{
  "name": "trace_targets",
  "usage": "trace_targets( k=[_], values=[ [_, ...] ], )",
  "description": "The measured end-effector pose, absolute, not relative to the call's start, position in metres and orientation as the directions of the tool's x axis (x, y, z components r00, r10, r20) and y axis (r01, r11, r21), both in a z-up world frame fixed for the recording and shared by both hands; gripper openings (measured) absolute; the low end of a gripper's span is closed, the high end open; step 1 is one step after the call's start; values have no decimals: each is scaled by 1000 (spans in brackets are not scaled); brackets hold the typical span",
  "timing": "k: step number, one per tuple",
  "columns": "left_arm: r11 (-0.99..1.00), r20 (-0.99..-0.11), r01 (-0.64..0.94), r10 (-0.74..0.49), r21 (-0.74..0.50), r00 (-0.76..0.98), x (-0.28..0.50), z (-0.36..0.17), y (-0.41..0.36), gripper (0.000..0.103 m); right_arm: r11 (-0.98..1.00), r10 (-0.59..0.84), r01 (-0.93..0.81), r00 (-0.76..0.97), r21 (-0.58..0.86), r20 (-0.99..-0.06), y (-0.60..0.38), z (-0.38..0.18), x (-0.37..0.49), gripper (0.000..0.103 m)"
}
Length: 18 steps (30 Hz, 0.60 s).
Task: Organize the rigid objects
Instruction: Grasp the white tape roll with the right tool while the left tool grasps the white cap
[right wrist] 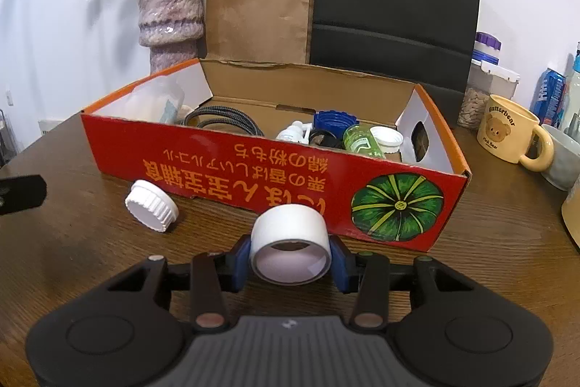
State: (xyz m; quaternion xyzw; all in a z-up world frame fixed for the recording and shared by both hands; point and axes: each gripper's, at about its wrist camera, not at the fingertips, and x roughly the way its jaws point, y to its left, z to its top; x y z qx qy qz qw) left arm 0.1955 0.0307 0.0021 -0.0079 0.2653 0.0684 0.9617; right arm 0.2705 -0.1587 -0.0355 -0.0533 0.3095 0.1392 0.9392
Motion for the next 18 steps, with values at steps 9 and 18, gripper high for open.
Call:
trace_targets(
  k=[9, 18],
  values=[
    [990, -514, -139, 136, 33, 847, 200, 0, 25, 103, 957, 243, -290, 791, 5, -562, -167, -25, 263, 43],
    [992, -527, -120, 128, 50, 840, 210, -3, 9, 103, 955, 264, -295, 809, 24, -525, -177, -14, 255, 43]
  ],
)
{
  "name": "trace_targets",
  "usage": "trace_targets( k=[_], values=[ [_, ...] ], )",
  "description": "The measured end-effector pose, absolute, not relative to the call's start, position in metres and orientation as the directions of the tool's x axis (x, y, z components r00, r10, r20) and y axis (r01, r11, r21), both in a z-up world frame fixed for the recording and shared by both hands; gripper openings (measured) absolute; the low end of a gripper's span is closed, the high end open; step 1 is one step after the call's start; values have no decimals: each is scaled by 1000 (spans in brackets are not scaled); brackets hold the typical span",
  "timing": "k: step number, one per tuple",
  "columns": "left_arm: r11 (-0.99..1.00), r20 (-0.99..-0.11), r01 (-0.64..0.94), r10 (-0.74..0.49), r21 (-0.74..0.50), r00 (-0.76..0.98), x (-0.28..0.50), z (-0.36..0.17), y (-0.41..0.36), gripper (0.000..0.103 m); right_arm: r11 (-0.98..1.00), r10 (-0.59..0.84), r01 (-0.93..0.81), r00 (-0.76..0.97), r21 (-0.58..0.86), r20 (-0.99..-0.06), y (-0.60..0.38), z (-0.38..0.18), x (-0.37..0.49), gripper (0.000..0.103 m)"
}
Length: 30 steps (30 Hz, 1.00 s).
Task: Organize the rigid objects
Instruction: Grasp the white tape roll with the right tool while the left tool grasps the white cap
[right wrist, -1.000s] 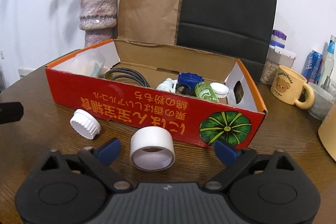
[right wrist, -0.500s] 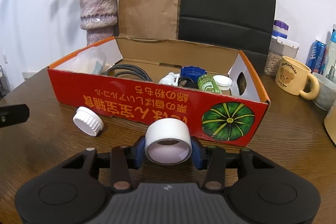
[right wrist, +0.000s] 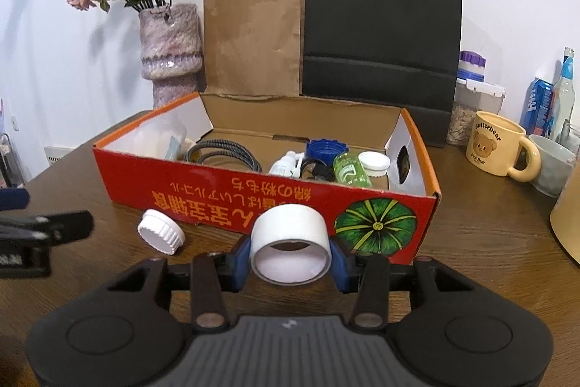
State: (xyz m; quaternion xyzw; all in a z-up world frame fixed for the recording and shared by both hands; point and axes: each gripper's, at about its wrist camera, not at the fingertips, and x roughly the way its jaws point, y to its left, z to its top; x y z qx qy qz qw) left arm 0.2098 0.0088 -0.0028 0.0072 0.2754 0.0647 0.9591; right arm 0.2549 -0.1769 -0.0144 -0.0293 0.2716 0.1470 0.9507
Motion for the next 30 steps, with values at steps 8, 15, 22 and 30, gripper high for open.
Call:
trace_targets(
  k=[8, 15, 22, 30],
  values=[
    [993, -547, -100, 114, 56, 829, 222, -8, -7, 103, 954, 276, -299, 826, 34, -491, -185, -6, 249, 43],
    [994, -570, -85, 106, 64, 815, 235, -16, -21, 103, 958, 269, -284, 840, 40, -471, -198, -2, 248, 43],
    [994, -586, -84, 108, 69, 803, 251, -24, -34, 103, 963, 254, -264, 850, 45, -462, -211, 0, 251, 43],
    [992, -609, -102, 124, 70, 783, 269, -35, -41, 103, 969, 239, -243, 854, 51, -462, -223, -1, 256, 43]
  ],
)
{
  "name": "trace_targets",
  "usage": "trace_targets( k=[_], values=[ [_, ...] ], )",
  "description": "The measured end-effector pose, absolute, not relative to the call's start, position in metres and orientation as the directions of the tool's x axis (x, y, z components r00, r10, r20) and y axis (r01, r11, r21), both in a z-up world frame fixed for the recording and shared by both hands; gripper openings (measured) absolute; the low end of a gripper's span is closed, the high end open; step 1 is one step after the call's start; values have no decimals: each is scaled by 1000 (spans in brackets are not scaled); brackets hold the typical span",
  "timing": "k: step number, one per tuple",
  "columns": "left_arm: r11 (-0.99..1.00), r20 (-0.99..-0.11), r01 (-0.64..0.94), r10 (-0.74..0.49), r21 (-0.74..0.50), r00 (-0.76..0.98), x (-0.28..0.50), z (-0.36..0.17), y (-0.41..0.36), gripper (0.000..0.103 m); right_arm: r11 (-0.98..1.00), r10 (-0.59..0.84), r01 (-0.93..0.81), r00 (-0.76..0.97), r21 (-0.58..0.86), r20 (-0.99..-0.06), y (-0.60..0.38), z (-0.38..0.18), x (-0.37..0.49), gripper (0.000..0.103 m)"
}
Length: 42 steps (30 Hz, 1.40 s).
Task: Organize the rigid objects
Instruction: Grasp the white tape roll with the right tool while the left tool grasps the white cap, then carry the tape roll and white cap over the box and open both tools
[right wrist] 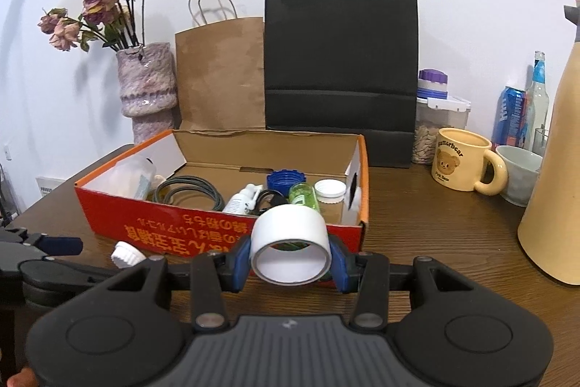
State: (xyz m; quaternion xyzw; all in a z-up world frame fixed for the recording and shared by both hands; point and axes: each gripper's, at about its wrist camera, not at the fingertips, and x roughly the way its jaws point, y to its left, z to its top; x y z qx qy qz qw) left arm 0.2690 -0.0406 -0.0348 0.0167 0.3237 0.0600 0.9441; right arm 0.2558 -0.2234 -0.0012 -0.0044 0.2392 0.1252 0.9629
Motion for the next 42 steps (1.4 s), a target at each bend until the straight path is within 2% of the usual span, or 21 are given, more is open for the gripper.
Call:
trace_targets(
  k=[6, 7, 9, 11, 12, 13, 14, 42],
  values=[
    [993, -606, -99, 114, 58, 787, 273, -37, -42, 103, 970, 235, -235, 854, 57, -464, -227, -3, 259, 43],
    [994, -604, -96, 111, 58, 789, 273, -37, -43, 100, 970, 235, -235, 854, 57, -464, -227, -3, 259, 43],
    [995, -604, -86, 101, 54, 790, 273, -37, -44, 89, 970, 235, -236, 854, 56, -464, -226, -3, 259, 43],
    [996, -613, -77, 88, 45, 785, 273, -39, -44, 67, 970, 235, -237, 854, 55, -465, -226, -4, 259, 43],
    [996, -620, -75, 83, 39, 781, 275, -40, -44, 61, 970, 235, -237, 854, 55, -465, -226, -3, 259, 43],
    [997, -629, -71, 73, 28, 774, 275, -41, -43, 47, 970, 236, -238, 854, 55, -465, -226, -3, 259, 43],
    [997, -631, -72, 69, 20, 773, 275, -42, -41, 42, 969, 237, -239, 854, 54, -464, -226, -4, 258, 43],
    [993, -500, -105, 114, 46, 858, 210, 4, -38, 41, 958, 279, -285, 881, 40, -383, -214, 19, 221, 43]
  ],
)
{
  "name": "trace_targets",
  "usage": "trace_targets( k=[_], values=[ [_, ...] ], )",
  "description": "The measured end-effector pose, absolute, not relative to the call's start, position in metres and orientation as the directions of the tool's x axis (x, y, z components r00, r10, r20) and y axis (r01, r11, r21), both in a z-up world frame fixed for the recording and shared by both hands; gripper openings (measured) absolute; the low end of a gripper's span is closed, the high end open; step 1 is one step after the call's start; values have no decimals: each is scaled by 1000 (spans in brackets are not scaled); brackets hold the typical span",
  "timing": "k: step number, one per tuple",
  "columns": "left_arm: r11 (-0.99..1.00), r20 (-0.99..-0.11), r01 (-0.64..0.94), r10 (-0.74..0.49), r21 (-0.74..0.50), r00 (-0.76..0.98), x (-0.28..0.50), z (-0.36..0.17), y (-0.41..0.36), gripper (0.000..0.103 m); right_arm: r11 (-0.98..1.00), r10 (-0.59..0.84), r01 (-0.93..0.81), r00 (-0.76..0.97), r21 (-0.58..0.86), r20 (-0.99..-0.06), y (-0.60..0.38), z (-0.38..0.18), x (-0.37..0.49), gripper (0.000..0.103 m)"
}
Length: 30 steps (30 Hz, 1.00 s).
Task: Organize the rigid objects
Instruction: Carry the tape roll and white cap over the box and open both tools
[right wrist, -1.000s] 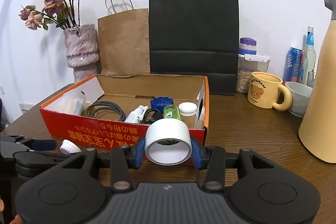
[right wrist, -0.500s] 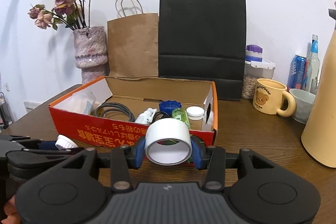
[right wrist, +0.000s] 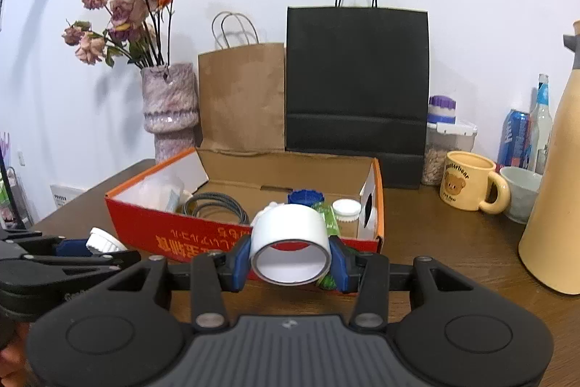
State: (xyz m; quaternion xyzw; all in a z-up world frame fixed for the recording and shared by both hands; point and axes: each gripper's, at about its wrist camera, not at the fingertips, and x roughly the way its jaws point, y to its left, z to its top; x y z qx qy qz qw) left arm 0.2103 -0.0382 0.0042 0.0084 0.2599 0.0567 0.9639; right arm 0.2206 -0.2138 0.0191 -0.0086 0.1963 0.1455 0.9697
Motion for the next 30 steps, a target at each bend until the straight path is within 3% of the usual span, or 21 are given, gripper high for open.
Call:
trace_targets(
  k=[30],
  values=[
    [988, -354, -154, 145, 4, 924, 241, 62, -31, 41, 965, 261, -252, 913, 72, -313, -191, 52, 257, 43]
  ],
)
